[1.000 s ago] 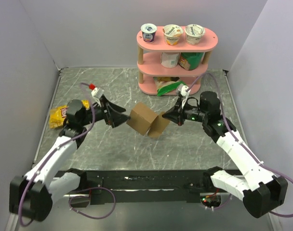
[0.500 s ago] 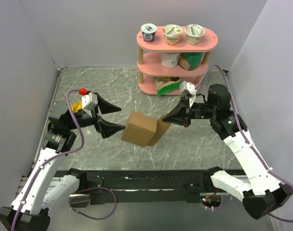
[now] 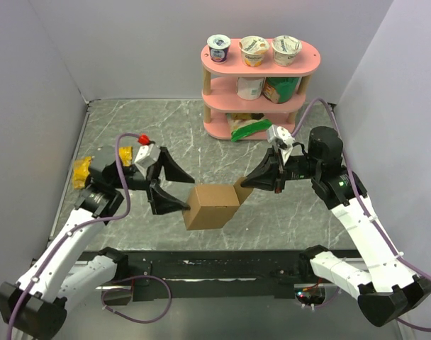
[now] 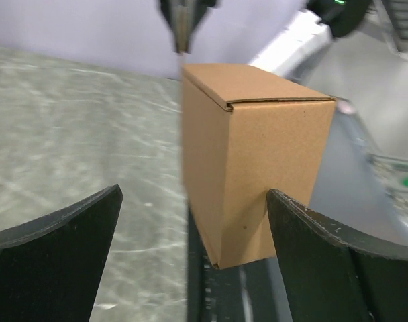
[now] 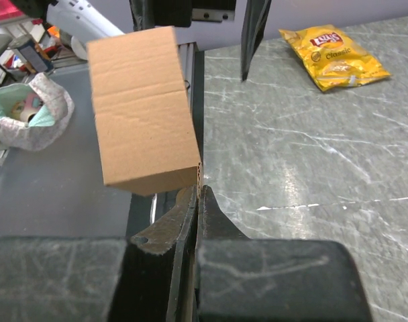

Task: Fold the paper box

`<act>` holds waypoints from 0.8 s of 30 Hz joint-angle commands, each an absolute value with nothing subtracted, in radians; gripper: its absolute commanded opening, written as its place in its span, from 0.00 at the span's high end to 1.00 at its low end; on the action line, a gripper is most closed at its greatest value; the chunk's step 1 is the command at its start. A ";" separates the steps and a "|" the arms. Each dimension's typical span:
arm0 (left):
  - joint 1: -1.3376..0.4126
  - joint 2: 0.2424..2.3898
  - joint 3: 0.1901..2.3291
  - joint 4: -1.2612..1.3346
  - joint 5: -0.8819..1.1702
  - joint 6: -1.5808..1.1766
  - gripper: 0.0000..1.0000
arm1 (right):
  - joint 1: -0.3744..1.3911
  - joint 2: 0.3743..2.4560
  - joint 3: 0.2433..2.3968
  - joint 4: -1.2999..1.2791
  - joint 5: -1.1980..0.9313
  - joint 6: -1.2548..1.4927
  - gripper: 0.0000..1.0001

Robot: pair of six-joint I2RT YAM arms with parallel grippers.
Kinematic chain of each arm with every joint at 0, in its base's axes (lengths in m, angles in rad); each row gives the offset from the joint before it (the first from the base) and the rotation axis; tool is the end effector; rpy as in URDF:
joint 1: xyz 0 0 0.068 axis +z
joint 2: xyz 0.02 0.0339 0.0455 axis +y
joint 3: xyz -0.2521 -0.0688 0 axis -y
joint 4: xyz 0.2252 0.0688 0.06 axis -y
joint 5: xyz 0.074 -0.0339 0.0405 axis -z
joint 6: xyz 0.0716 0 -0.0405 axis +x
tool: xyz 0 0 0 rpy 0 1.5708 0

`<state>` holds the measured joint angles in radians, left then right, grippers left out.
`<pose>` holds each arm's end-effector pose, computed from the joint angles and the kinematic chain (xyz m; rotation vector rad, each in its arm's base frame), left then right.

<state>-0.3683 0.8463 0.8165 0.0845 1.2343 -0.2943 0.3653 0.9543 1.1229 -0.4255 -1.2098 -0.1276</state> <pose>0.1411 -0.1269 0.3609 1.0993 1.3588 -1.4190 0.1463 0.1277 0.3909 -1.2282 1.3552 1.2554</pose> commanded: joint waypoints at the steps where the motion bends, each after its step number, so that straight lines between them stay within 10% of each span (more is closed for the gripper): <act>1: -0.443 0.888 0.856 0.202 1.379 -0.377 0.04 | 0.359 0.950 1.124 -0.417 -1.244 -0.135 1.00; 24: -0.523 0.913 0.900 -0.026 1.111 -0.279 0.04 | 0.359 0.943 1.137 -0.422 -1.106 -0.068 1.00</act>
<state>-0.5087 0.9173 0.9031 -0.0139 1.2419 -0.2966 0.3637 0.9577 1.1179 -0.4458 -1.1419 -0.0971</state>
